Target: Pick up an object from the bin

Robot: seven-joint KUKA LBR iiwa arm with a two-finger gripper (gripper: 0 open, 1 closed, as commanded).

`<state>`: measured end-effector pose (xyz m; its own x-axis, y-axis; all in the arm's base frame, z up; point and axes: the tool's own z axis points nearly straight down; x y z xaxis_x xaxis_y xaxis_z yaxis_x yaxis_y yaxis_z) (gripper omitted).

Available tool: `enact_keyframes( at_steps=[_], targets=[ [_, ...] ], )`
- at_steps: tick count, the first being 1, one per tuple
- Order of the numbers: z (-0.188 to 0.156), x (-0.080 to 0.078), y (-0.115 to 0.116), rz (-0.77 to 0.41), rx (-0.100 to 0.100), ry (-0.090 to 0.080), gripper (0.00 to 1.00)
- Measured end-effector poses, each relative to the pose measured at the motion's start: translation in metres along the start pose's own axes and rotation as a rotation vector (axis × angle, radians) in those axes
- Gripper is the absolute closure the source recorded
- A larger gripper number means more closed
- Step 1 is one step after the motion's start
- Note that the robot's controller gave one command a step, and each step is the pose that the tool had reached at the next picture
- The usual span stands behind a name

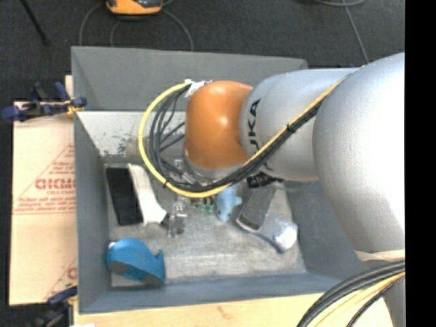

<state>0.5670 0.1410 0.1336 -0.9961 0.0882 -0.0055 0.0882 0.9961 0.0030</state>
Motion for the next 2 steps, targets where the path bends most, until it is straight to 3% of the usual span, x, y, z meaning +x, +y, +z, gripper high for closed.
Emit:
enact_keyframes(
  at_steps=[1, 2],
  targets=[
    [0.044, 0.011, -0.004, 0.172, 0.001, 0.001, 0.00],
    [0.059, 0.015, 0.007, 0.275, -0.001, -0.005, 1.00]
  ],
)
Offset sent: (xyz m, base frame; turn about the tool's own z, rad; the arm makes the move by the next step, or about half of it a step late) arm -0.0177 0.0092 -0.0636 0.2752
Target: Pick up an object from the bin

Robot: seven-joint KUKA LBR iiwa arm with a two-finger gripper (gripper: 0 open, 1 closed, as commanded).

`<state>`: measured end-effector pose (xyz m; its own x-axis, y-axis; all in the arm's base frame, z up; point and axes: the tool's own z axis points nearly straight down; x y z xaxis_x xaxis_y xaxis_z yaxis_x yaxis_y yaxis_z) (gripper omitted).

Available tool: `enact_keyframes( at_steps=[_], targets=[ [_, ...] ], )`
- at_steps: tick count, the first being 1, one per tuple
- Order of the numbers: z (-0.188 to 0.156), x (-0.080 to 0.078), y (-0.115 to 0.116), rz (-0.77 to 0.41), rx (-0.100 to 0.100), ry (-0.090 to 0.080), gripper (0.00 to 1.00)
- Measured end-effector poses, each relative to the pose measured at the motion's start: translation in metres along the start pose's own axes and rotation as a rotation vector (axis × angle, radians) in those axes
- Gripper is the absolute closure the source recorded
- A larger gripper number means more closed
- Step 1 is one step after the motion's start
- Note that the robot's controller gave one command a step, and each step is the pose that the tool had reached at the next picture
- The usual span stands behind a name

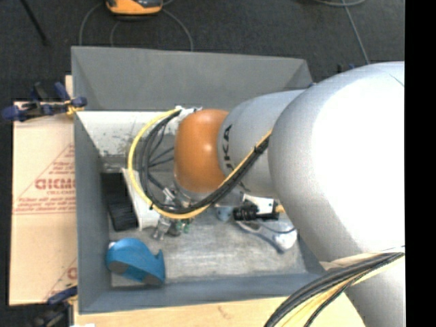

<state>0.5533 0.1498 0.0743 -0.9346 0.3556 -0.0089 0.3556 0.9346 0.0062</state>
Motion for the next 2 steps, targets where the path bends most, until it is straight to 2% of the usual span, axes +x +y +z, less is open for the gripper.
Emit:
enact_keyframes(
  at_steps=[2],
  targets=[
    [-0.0017, 0.0004, -0.0003, 0.000, 0.001, 0.001, 1.00]
  ],
)
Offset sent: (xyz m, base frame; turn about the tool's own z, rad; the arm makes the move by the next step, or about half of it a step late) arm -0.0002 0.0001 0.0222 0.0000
